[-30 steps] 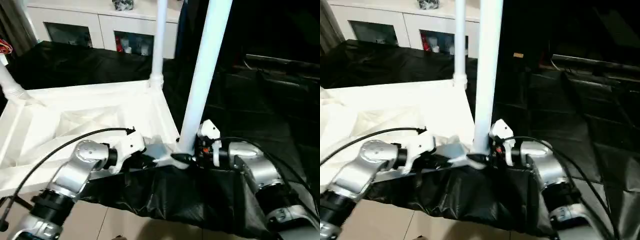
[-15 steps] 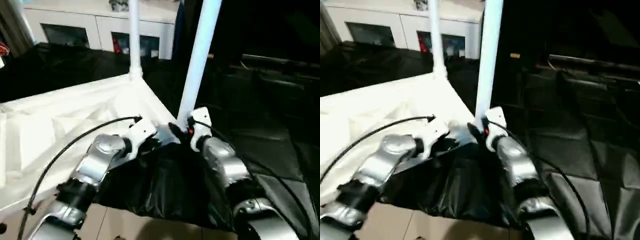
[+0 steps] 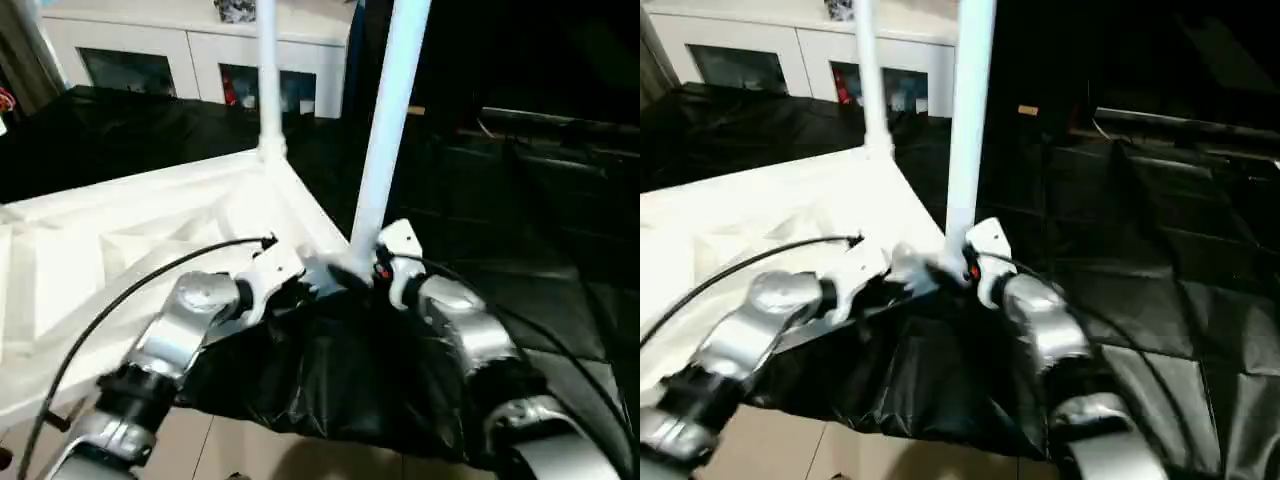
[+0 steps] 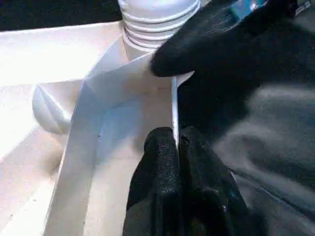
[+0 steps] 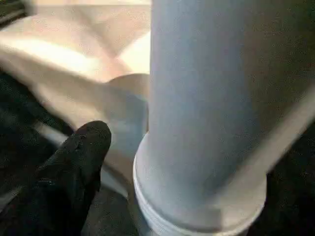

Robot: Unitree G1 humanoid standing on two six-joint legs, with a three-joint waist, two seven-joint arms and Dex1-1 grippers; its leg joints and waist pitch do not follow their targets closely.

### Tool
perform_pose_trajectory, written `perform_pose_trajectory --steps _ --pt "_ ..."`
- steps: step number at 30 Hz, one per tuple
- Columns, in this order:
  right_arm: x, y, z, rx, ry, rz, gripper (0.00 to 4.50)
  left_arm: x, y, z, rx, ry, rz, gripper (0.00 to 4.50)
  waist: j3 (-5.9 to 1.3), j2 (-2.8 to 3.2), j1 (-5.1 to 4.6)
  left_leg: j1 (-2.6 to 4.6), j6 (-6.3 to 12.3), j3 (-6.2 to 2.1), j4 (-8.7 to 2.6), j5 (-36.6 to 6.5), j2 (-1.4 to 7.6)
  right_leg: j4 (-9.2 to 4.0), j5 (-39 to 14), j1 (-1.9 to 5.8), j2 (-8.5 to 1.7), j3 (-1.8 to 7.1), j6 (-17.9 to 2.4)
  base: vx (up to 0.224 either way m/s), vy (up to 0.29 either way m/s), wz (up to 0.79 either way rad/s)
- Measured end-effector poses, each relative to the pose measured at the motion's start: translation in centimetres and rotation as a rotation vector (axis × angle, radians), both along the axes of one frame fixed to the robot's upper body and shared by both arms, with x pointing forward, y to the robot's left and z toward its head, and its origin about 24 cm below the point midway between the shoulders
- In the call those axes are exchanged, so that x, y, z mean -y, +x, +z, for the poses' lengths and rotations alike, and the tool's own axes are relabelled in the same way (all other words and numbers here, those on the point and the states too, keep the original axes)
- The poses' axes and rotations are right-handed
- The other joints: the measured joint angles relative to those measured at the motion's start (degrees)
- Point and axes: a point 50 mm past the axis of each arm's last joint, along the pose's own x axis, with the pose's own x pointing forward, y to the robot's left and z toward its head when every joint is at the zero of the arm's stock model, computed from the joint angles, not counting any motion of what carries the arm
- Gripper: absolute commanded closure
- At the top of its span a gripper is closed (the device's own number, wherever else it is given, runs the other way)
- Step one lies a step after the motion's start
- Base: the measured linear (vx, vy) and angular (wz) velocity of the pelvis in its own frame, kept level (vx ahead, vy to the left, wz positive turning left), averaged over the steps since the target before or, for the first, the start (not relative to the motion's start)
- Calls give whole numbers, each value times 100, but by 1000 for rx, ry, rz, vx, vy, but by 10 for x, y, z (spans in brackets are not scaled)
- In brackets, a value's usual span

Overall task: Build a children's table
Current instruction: Rotate leg to tighten

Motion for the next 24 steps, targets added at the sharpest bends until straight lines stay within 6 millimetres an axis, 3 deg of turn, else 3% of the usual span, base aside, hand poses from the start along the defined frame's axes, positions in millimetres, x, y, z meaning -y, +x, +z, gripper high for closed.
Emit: perform_pose_trajectory --steps 4,10,18,24 --pt "10 -9 2 -43 10 126 25 -4 -6 0 -25 -2 -67 450 0 0 44 0 -1 0 4 0 1 0 -3 1 0 -1 5 0 0 0" --pt "18 -18 5 -80 3 257 61 -10 -14 1 -63 -4 -135 450 0 -2 61 -1 1 0 9 1 1 3 -3 2 0 -1 6 0 0 0" --pt "22 -23 6 -103 -6 298 141 -12 -17 1 -86 0 -174 450 0 -4 78 -2 2 0 9 2 1 3 -4 2 0 -2 8 0 0 0" --pt "21 -22 3 -97 5 234 173 -9 -16 0 -71 -6 -145 450 -3 -9 79 -1 5 0 12 6 1 3 -4 5 0 -1 8 0 0 0"
